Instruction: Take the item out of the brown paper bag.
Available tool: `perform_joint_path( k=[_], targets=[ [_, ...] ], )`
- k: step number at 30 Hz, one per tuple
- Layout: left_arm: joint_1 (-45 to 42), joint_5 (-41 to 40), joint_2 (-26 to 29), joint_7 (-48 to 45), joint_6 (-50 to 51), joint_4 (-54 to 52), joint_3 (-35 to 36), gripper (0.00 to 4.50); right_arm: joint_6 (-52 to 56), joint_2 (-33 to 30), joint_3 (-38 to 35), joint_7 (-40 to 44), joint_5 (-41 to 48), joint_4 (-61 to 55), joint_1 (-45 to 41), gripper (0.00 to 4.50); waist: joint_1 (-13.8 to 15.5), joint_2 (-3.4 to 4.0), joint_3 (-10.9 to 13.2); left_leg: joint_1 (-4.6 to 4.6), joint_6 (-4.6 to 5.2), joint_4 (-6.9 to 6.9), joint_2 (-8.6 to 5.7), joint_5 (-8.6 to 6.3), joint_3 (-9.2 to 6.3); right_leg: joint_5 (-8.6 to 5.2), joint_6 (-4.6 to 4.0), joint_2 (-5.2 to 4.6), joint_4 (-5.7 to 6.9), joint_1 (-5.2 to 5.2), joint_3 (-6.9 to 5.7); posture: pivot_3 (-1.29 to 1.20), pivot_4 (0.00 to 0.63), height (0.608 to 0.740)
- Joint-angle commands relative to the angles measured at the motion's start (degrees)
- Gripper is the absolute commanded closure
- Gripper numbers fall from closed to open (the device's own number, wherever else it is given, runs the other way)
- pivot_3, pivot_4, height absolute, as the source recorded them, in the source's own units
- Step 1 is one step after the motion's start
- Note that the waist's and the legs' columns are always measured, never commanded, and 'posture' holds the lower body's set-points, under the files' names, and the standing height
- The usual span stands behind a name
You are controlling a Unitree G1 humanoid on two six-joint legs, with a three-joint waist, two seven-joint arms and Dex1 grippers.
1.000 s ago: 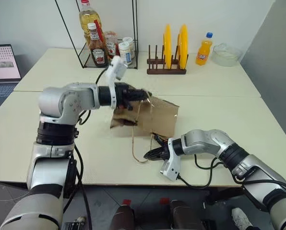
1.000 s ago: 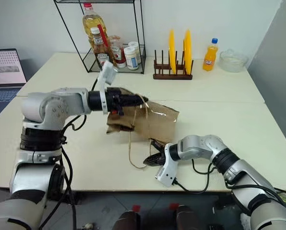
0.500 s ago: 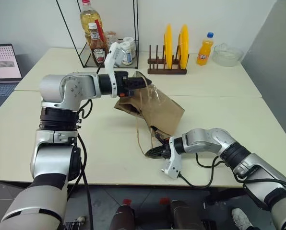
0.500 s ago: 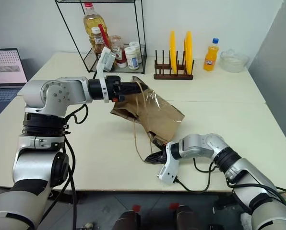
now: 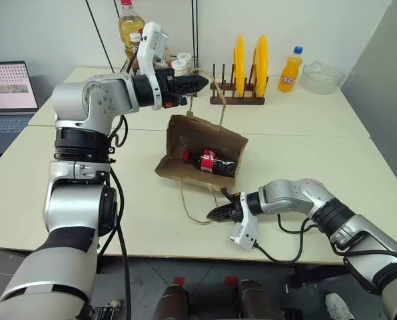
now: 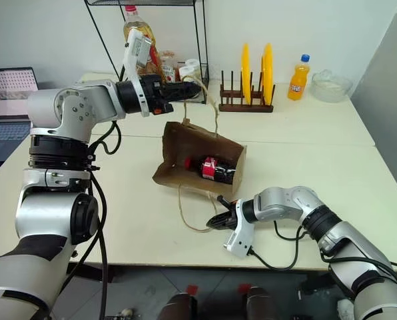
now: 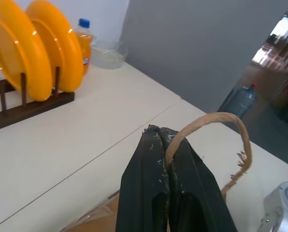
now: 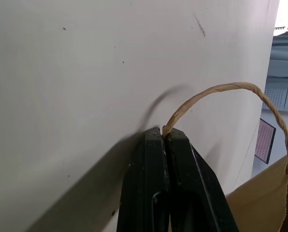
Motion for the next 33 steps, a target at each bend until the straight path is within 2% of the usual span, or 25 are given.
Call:
perform_joint_path(
  k=[1, 6, 9, 11, 18, 21, 26, 28, 31, 33],
  targets=[
    [-1.1, -1.1, 2.0, -3.8, -0.5, -5.6, 0.3, 4.50, 0.9, -5.5, 3.1, 5.9, -2.2, 5.0, 4.8, 4.48, 0.1, 0.00, 0.0, -0.01, 0.00, 0.00, -0.01, 0.00, 0.00, 0.00, 0.00, -0.01, 0.00, 0.00, 0.00, 0.00, 0.150, 0.740],
    [6.7, -1.4, 4.5, -6.8, 0.4, -14.7, -1.3, 4.50, 5.6, -7.4, 0.3, 13.0, 10.1, -0.9, 9.3, 4.48, 0.6, 0.00, 0.0, -0.04, 0.02, -0.01, -0.11, -0.01, 0.01, -0.03, 0.03, -0.14, -0.08, 0.06, 0.00, 0.00, 0.150, 0.740],
    [11.4, -1.5, 5.3, -6.2, 1.2, -19.5, -1.4, 4.50, 9.7, -8.1, -1.9, 16.6, 16.6, -6.9, 12.5, 3.86, 0.6, -0.03, 0.0, -0.10, 0.04, -0.02, -0.09, -0.03, -0.03, -0.05, 0.04, -0.14, -0.08, 0.04, 0.00, 0.00, 0.150, 0.740],
    [13.1, -1.8, 5.4, -6.0, 1.6, -21.5, -1.2, 4.50, 11.9, -8.5, -3.1, 18.7, 19.8, -10.4, 14.0, 3.31, 0.6, -0.06, 0.1, -0.15, 0.05, -0.01, -0.08, -0.03, -0.08, -0.05, 0.03, -0.13, -0.07, 0.01, -0.04, 0.00, 0.150, 0.740],
    [13.8, -2.3, 4.5, -3.9, 2.2, -23.3, -0.3, 4.50, 21.1, -10.1, -8.1, 26.2, 34.4, -22.3, 19.1, 0.93, 0.6, -0.08, 0.1, -0.16, 0.07, -0.04, -0.08, -0.04, -0.13, -0.08, 0.02, -0.11, -0.08, -0.01, -0.11, 0.00, 0.150, 0.740],
    [13.7, -3.2, 4.7, -3.3, 2.7, -23.8, 0.0, 4.50, 28.2, -13.4, -12.7, 29.3, 43.5, -29.9, 22.2, 0.02, 0.7, -0.04, 0.3, -0.33, 0.07, -0.03, -0.07, -0.05, -0.16, -0.09, 0.03, -0.09, -0.07, -0.14, -0.13, 0.00, 0.150, 0.740],
    [15.0, -4.1, 5.0, -2.5, 3.1, -25.2, 0.7, 4.50, 45.1, -18.0, -21.6, 29.5, 54.0, -39.6, 30.9, 0.02, 0.8, 0.00, 0.3, -0.96, 0.06, 0.11, -0.05, -0.03, -0.34, -0.07, 0.02, -0.07, 0.04, -0.69, -0.29, 0.00, 0.150, 0.740],
    [15.4, -4.3, 5.1, -2.3, 3.2, -25.6, 0.9, 4.50, 48.3, -18.5, -23.9, 29.2, 55.1, -41.6, 33.5, 0.02, 0.8, 0.00, 0.3, -0.97, 0.06, 0.09, -0.03, -0.03, -0.39, -0.07, 0.01, -0.07, 0.06, -0.71, -0.33, 0.00, 0.150, 0.740],
    [14.7, -4.4, 5.0, -1.7, 3.1, -24.6, 1.5, 4.50, 62.4, -16.4, -27.8, 27.7, 63.9, -48.2, 32.7, 0.64, 0.6, 0.07, 0.5, -0.98, 0.06, 0.10, -0.03, -0.03, -0.40, -0.07, 0.02, -0.05, 0.06, -0.71, -0.34, 0.00, 0.150, 0.740],
    [14.1, -4.5, 5.1, -1.6, 3.0, -24.0, 1.5, 4.50, 69.4, -15.0, -28.7, 27.3, 67.5, -51.4, 30.7, 1.35, 0.2, 0.09, 0.5, -0.97, 0.08, 0.10, -0.02, -0.02, -0.39, -0.07, 0.02, -0.02, 0.09, -0.73, -0.32, 0.00, 0.150, 0.740]
  ],
)
